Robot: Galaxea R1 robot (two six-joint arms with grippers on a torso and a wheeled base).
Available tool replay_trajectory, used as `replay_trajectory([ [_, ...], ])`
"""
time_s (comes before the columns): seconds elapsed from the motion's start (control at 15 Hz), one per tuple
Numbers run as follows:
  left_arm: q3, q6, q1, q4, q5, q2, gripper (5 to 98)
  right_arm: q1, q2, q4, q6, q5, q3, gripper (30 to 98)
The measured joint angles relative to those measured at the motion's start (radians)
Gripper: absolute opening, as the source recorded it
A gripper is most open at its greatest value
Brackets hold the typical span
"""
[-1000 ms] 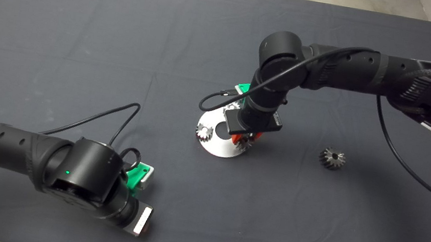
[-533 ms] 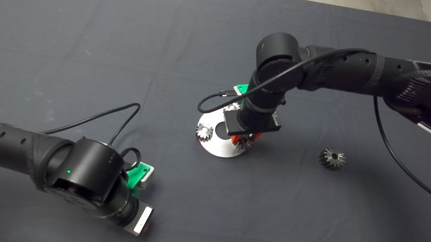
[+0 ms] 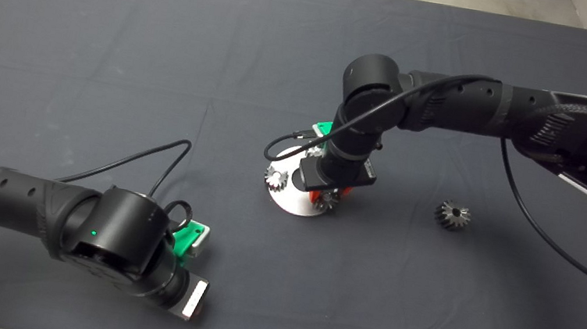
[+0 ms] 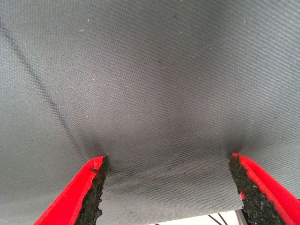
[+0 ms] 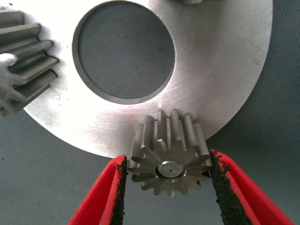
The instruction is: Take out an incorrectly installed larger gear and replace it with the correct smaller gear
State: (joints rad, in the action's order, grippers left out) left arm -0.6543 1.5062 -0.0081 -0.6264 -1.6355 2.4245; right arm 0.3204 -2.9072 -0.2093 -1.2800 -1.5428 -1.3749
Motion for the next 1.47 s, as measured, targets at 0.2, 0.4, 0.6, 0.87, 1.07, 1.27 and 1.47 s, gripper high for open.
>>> replay_trajectory([
  [0.2,0.000,0.000,0.000,0.000,0.000,0.000,64.3,0.001,-0.003,0.000,0.001,0.001,-0.001,50.1],
  [0.4,0.000,0.000,0.000,0.000,0.000,0.000,64.3,0.002,-0.004,0.000,0.005,0.005,-0.003,55.9],
  [0.6,0.028,0.001,0.001,-0.014,0.011,-0.027,64.3,0.052,-0.003,0.001,0.004,0.008,0.038,63.7],
  [0.87,0.067,0.006,-0.121,-0.041,0.113,-0.158,64.3,0.319,0.015,0.000,-0.057,0.011,0.189,70.8],
  [1.07,0.129,0.008,-0.372,0.039,0.110,-0.292,64.3,0.435,0.064,0.000,-0.114,0.014,0.303,78.7],
  [1.27,0.206,-0.002,-0.536,0.206,0.110,-0.396,64.3,0.504,0.136,0.000,-0.186,0.013,0.425,83.2],
  [1.47,0.267,-0.009,-0.586,0.273,0.109,-0.428,64.3,0.528,0.245,0.002,-0.271,0.013,0.610,89.0],
])
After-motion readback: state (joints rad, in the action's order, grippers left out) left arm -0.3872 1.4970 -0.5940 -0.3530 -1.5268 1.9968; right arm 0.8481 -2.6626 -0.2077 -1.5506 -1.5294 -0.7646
